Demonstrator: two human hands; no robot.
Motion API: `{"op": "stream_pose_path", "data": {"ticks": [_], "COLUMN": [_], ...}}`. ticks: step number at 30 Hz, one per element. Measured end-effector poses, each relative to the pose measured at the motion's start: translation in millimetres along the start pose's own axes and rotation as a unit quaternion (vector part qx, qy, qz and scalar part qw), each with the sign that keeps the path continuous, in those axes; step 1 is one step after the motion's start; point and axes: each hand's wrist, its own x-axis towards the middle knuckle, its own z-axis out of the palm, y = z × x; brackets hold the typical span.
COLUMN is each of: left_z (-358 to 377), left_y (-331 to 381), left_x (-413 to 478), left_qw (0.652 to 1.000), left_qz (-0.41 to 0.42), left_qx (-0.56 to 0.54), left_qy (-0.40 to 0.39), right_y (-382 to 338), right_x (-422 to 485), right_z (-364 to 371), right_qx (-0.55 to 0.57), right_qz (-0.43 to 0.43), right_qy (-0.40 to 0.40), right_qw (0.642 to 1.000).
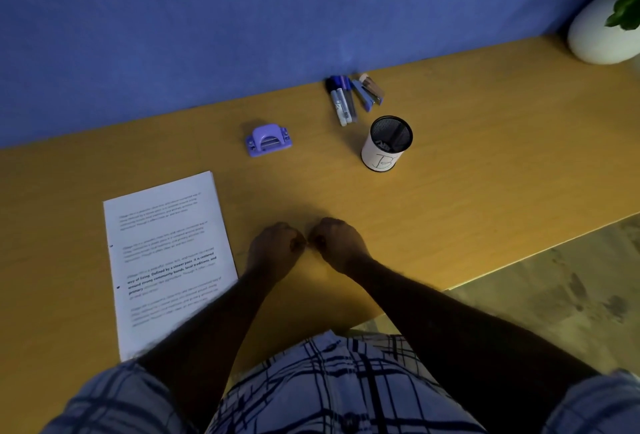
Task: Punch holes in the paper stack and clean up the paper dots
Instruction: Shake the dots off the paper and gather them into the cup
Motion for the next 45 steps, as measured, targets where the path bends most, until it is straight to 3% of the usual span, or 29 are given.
{"op": "stream_pose_path", "data": {"ticks": [5,15,17,20,22,25,29,31,36,38,41,43,45], "left_z": [0.0,-5.8,-7.7,-14.7,-21.3,-30.9,-39.7,-45.9,-66.5,-74.4,-86.0,-93.8,-97.8], "left_y": [6.2,11.3,5.6,-9.8,-17.7,-18.8,-0.4,17.8,74.5,96.5,130.6,150.3,163.1], "left_x": [1.1,7.4,7.0,5.7,6.1,9.3,22.6,34.4,75.8,95.9,128.2,147.5,166.2], "left_qw": [0.999,0.993,0.994,0.996,0.991,0.984,0.972,0.965,0.95,0.953,0.961,0.971,0.979], "left_qz": [0.027,0.063,0.059,0.015,-0.014,-0.044,-0.042,-0.034,0.005,0.018,0.037,0.062,0.08], "left_qx": [0.027,0.078,0.049,-0.055,-0.109,-0.159,-0.223,-0.256,-0.311,-0.301,-0.273,-0.23,-0.183], "left_qy": [-0.006,-0.062,-0.072,-0.073,-0.071,-0.061,-0.054,-0.039,-0.039,-0.02,0.01,0.028,0.03], "right_y": [-2.6,-5.9,-0.5,11.3,16.7,18.8,26.1,27.9,38.6,44.9,55.6,65.0,75.6], "right_x": [5.8,12.3,8.6,3.7,0.2,-7.9,-13.3,-11.0,-0.5,7.3,24.2,37.5,48.4], "right_z": [0.2,-0.1,2.0,-4.8,-16.3,-34.9,-58.1,-73.8,-120.6,-140.4,-165.7,-178.9,-190.1], "right_qx": [-0.036,-0.189,-0.144,0.066,0.274,0.536,0.668,0.701,0.725,0.721,0.653,0.541,0.369], "right_qz": [-0.008,-0.066,-0.047,0.027,0.103,0.199,0.209,0.208,0.169,0.151,0.161,0.193,0.204], "right_qy": [-0.007,-0.096,-0.097,-0.065,-0.046,-0.037,-0.038,-0.024,0.021,0.057,0.168,0.229,0.239], "right_qw": [0.999,0.975,0.984,0.995,0.955,0.82,0.713,0.682,0.668,0.674,0.721,0.786,0.875]}}
